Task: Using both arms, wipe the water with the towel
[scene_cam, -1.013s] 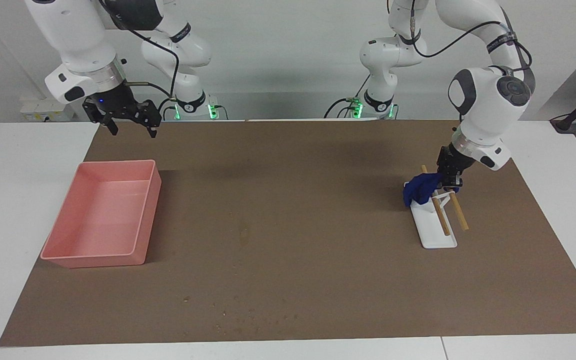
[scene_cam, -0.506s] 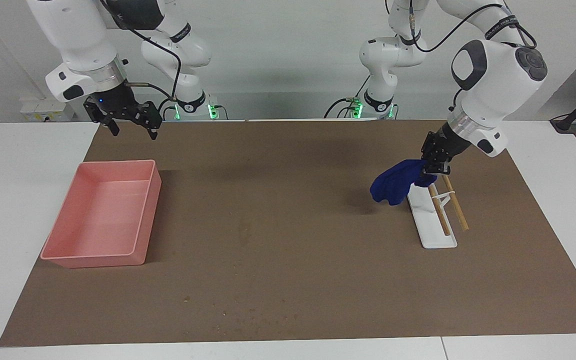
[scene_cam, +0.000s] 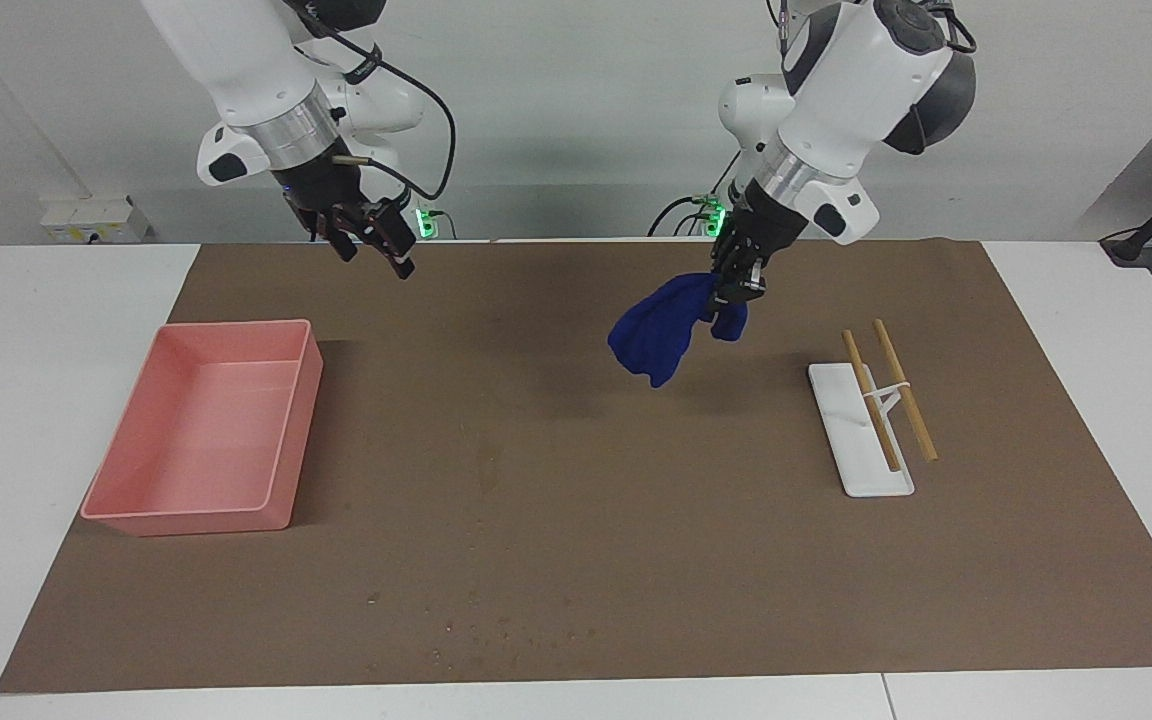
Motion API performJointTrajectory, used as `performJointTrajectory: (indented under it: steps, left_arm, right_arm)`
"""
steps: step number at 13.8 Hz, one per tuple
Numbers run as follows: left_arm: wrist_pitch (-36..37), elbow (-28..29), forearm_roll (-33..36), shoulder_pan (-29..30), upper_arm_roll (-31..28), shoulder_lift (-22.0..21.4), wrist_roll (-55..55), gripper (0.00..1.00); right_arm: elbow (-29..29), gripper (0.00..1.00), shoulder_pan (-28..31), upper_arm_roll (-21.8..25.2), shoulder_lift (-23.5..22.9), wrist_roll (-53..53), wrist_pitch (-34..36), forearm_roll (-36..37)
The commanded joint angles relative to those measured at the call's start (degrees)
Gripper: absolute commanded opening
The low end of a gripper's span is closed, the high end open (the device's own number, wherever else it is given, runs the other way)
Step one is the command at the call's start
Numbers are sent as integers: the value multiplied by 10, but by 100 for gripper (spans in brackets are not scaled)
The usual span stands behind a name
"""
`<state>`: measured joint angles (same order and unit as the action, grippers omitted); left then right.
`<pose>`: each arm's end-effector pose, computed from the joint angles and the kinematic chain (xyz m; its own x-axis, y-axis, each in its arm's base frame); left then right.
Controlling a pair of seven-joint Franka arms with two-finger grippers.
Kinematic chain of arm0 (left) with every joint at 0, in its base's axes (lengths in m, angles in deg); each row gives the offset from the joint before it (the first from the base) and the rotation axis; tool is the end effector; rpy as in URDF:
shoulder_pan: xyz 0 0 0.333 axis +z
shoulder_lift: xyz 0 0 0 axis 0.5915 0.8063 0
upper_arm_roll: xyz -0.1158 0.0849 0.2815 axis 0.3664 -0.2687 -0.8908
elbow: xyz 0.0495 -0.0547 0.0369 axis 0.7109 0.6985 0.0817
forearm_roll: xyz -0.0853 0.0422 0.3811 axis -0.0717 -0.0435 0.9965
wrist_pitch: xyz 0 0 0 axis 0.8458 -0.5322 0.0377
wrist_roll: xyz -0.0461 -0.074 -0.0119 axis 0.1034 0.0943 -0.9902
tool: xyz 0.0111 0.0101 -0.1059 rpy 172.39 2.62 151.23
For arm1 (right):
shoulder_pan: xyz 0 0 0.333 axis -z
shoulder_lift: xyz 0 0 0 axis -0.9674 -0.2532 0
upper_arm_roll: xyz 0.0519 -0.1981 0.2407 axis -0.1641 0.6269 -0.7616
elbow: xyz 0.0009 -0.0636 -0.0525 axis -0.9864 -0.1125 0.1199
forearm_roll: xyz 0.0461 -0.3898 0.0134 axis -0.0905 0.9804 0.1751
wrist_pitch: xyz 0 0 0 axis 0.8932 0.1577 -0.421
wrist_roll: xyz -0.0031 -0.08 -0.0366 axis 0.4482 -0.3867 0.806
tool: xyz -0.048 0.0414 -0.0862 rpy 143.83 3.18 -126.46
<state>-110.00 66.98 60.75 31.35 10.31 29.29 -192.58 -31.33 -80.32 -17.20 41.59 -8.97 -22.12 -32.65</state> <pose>0.5266 -0.2711 0.6136 0.1255 0.9365 -0.3274 0.9896 -0.0947 0.1084 0.5421 0.1359 0.6356 0.7959 -0.5933 -0.1208 -0.6037 -0.7624 -0.2331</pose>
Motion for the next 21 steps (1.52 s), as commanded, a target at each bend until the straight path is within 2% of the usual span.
performJointTrajectory:
  steps: [1, 3, 6, 10, 14, 16, 19, 21]
  left_arm:
    - [-39, -17, 1, -39, 10, -1, -72, 0]
    - [-83, -27, 4, -84, 11, 0, -141, 0]
    - [-124, -38, 52, -159, 11, 2, -226, 0]
    - [-145, -48, 110, -223, 11, 2, -333, 0]
    - [-169, -48, 124, -226, 10, 2, -368, 0]
    - [-187, -49, 125, -219, 1, 4, -381, 0]
    - [-205, -48, 124, -207, -4, 5, -382, 0]
    - [-205, -48, 125, -208, -4, 4, -382, 0]
  right_arm:
    - [-14, 99, -26, -1, 2, -113, -37, -37]
    - [-15, 99, -49, -1, -7, -182, -55, -48]
    - [-16, 96, -84, -1, -13, -300, -102, -70]
    - [-16, 96, -92, -1, -22, -355, -136, -90]
    - [-32, 93, -92, -1, -15, -356, -128, -90]
    - [-33, 93, -94, -2, -10, -345, -79, -87]
    - [-2, 95, -78, 10, -15, -255, -14, -89]
    - [26, 96, -63, 10, -21, -259, 8, -98]
